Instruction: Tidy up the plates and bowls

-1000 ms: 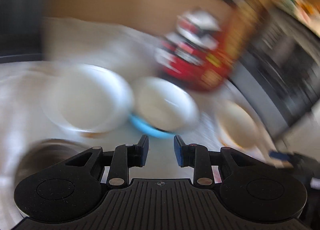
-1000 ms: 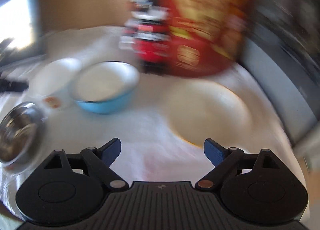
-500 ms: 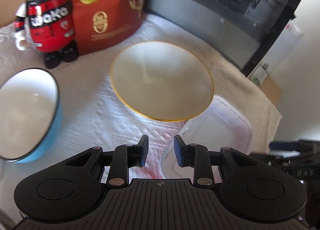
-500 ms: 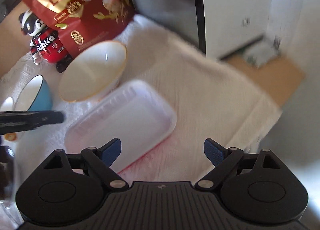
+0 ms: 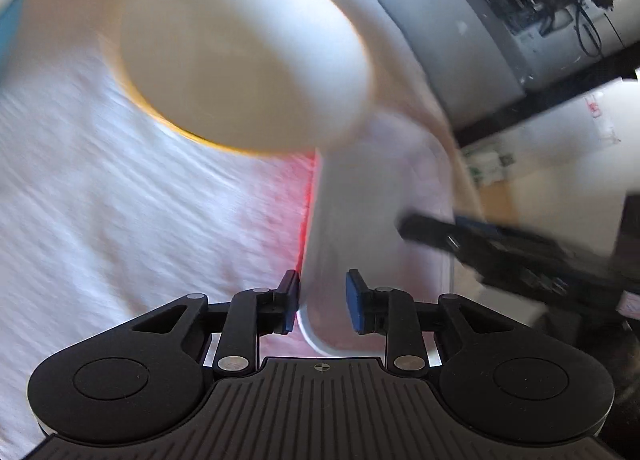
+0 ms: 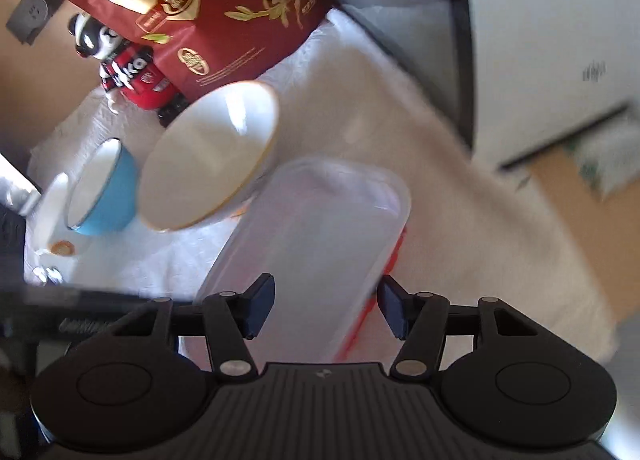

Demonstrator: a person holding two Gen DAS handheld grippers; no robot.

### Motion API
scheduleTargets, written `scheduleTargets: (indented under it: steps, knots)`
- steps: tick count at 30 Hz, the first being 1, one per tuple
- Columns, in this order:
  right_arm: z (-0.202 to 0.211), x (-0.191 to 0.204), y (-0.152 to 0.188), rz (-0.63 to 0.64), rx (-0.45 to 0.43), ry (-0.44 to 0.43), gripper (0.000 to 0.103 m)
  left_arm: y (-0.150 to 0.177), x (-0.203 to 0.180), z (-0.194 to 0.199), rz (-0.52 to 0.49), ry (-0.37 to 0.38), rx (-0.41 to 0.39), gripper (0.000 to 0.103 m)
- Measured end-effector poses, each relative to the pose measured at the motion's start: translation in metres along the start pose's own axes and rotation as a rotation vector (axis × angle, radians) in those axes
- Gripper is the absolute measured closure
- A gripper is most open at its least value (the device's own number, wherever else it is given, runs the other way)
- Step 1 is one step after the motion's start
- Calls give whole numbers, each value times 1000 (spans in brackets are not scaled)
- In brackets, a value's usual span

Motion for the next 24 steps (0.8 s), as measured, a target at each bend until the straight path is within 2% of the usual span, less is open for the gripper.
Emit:
scheduleTargets:
  steps: [4, 8, 14, 18, 20, 22, 24]
  knots:
    - [-1, -9, -18, 225, -24, 99, 45, 3, -20, -26, 64, 37, -29, 74]
    - [-2, -21, -27, 283, -12, 108, 45, 6, -21, -33, 145, 75, -60, 74]
    - [8, -22, -22, 426, -44, 160, 43, 20, -4, 10, 167, 44, -138, 74]
    - [29, -6, -18, 447, -79, 109, 43, 26, 23, 61, 202, 6, -251, 74]
    - [41, 11, -17, 451, -107, 91, 43, 22, 38, 89, 236, -36, -349, 74]
    - [53, 35, -20, 476, -140, 20, 37, 18, 55, 108, 267, -62, -439, 74]
    - [56, 60, -28, 521, -170, -25, 36, 10, 70, 117, 309, -61, -464, 74]
Point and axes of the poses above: each gripper's, at about its wrist camera, not at the fingertips, and z roughly against the way its jaws point, x to its left, y to its underside, the point moved 3 cm from there along -z, roughly the way its jaws point, and after that the axes turned 1 degree about -z, right-handed, at the moved point
